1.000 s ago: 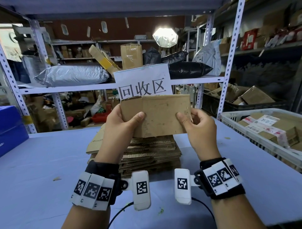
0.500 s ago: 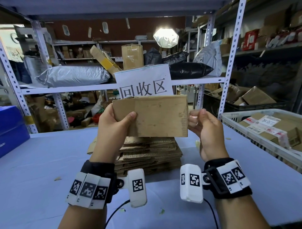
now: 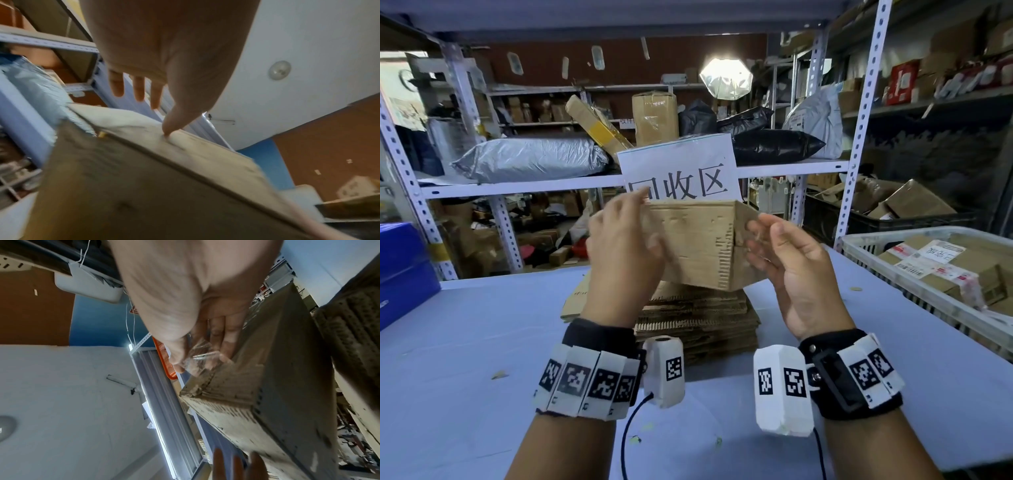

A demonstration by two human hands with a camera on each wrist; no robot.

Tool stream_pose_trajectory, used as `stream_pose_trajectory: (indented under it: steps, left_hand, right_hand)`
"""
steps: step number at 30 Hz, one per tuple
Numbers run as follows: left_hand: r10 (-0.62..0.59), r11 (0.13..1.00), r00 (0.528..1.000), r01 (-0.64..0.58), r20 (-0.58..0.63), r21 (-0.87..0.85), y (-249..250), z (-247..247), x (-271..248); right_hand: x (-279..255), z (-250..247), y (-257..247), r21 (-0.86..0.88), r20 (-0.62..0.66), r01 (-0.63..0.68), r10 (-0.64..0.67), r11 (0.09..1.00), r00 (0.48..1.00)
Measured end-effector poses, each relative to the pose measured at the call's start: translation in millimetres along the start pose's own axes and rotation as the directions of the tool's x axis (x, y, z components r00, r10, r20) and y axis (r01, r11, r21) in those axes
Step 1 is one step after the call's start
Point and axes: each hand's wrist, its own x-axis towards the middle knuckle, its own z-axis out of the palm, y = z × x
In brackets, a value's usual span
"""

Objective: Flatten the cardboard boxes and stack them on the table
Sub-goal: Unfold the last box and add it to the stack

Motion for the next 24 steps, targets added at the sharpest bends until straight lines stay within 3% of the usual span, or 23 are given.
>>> stream_pose_trajectory:
  steps: [3, 7, 9, 12, 15, 19, 24]
  left_hand:
    - [0.157, 0.984, 0.96, -0.133, 0.23, -0.114, 11, -1, -9]
    - [0.266, 0.964, 0.838, -0.243, 0.476, -0.111, 11, 0, -14]
    - [0.288, 0.95, 0.839, -0.313, 0.462, -0.024, 9, 5, -15]
    - [0.318, 0.927, 0.884, -0.366, 0.343, 0.084, 7, 11, -16]
    - [0.362, 0.913, 0.907, -0.392, 0.213, 0.114, -1, 13, -14]
    - [0.368, 0.923, 0.925, -0.375, 0.092, 0.087, -8, 15, -14]
    - [0.348, 0.934, 0.935, -0.352, 0.064, 0.056, -8, 17, -18]
  right_hand:
    - [-1, 5, 5, -0.017, 0.017, -0.004, 0.004, 1.0, 1.0]
    - [-3, 6, 4, -0.014, 0.047, 0.006, -0.005, 1.0, 0.999]
    - [-3, 8, 2, 0.014, 0.082, -0.001, 0.0, 1.0, 0.997]
    - [-3, 12, 1, 0.03, 0.131, 0.009, -0.013, 1.0, 0.991]
    - [-3, 14, -2, -0.11, 0.158, 0.099, -0.081, 0.989, 0.984]
    - [1, 8, -2, -0.54, 0.154, 0.33, -0.295, 0.774, 0.943]
    - [0, 9, 8, -0.681, 0.196, 0.388, -0.356, 0.621, 0.914]
